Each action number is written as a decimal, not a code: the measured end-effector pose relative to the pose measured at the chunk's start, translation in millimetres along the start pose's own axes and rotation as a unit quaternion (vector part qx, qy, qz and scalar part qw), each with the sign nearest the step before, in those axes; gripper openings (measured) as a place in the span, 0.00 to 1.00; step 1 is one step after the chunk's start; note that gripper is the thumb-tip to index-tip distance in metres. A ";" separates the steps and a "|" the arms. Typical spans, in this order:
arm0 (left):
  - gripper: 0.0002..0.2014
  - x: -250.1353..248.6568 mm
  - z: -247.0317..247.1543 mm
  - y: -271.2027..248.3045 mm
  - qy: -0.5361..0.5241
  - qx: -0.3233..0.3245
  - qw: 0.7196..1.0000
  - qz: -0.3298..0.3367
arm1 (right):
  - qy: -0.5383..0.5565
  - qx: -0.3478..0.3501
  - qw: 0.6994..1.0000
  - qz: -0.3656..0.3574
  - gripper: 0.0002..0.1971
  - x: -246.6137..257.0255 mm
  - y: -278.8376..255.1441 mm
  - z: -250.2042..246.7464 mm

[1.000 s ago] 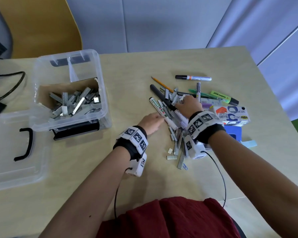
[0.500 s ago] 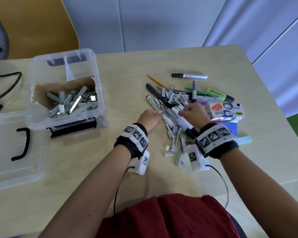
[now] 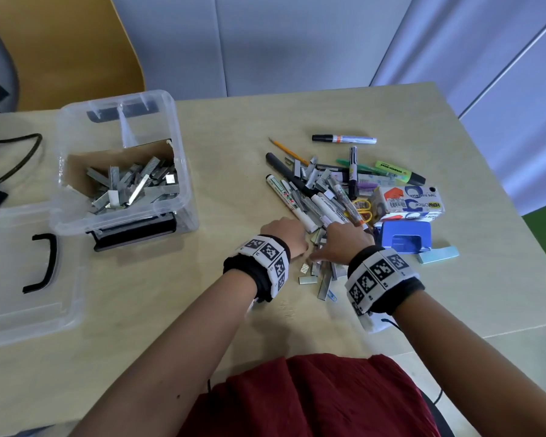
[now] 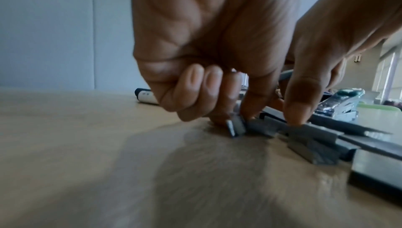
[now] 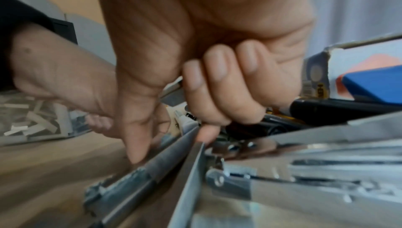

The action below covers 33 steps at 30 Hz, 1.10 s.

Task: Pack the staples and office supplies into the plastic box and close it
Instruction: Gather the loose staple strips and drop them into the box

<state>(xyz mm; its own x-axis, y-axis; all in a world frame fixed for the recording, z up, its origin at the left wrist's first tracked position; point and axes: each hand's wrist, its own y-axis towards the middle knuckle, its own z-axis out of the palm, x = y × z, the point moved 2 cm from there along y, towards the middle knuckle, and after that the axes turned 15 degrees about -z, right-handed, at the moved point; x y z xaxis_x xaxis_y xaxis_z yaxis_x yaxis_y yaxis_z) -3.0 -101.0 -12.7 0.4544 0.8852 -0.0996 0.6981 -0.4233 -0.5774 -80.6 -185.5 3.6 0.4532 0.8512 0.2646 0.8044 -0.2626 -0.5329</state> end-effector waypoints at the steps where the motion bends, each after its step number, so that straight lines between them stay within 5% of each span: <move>1: 0.15 2.0 -1.3 -1.9 0.004 -0.003 1.000 0.005 | -0.011 -0.007 1.000 -0.006 0.25 2.2 -0.4 1.2; 5: 0.16 20.6 -2.7 6.5 -0.108 0.038 0.993 -0.018 | -0.073 -0.030 0.996 -0.033 0.19 12.4 -1.5 7.8; 8: 0.16 38.2 -2.1 17.5 -0.291 0.117 0.949 -0.039 | -0.062 -0.037 0.997 -0.031 0.19 14.6 -1.8 8.2; 12: 0.17 52.9 -4.9 12.7 -0.514 0.199 0.832 -0.062 | -0.086 -0.031 0.996 -0.025 0.21 16.0 -2.7 7.3; 17: 0.16 57.1 -2.8 2.8 -0.694 0.299 0.654 -0.023 | -0.166 -0.037 0.984 -0.050 0.17 26.1 -4.0 12.3; 20: 0.15 57.6 -3.4 0.0 -0.770 0.326 0.547 0.028 | -0.087 -0.033 0.995 -0.042 0.15 19.7 -0.2 14.5; 23: 0.10 59.6 -6.9 -2.6 -0.799 0.341 0.487 0.091 | 0.120 -0.044 0.991 -0.031 0.19 5.1 5.8 11.4; 25: 0.10 59.9 -11.0 -5.0 -0.800 0.367 0.456 0.132 | 0.318 -0.075 0.944 -0.039 0.19 0.7 6.1 4.9; 26: 0.13 60.0 -13.6 -5.7 -0.799 0.378 0.446 0.144 | 0.435 -0.084 0.895 -0.041 0.18 -0.9 5.4 2.2; 29: 0.15 59.0 -28.1 -11.4 -0.801 0.382 0.426 0.176 | 0.726 -0.057 0.680 -0.081 0.17 5.0 2.0 -6.3; 30: 0.14 59.6 -35.1 -13.5 -0.803 0.380 0.420 0.187 | 0.769 -0.049 0.630 -0.096 0.14 9.5 1.6 -9.5; 31: 0.14 61.0 -43.2 -16.6 -0.805 0.378 0.413 0.197 | 0.788 -0.045 0.604 -0.110 0.12 14.3 2.3 -13.3; 33: 0.11 69.8 -58.2 -20.5 -0.816 0.371 0.390 0.211 | 0.789 -0.034 0.600 -0.129 0.13 28.0 6.4 -21.9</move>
<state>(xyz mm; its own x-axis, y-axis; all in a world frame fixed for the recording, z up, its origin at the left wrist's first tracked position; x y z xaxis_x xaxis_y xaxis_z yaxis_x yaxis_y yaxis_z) 46.7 -41.8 39.3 -0.9377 -0.0331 -0.3459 0.1242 -0.9616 -0.2448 -54.4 -173.3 25.2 0.0652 -0.6079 0.7913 0.9155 -0.2790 -0.2898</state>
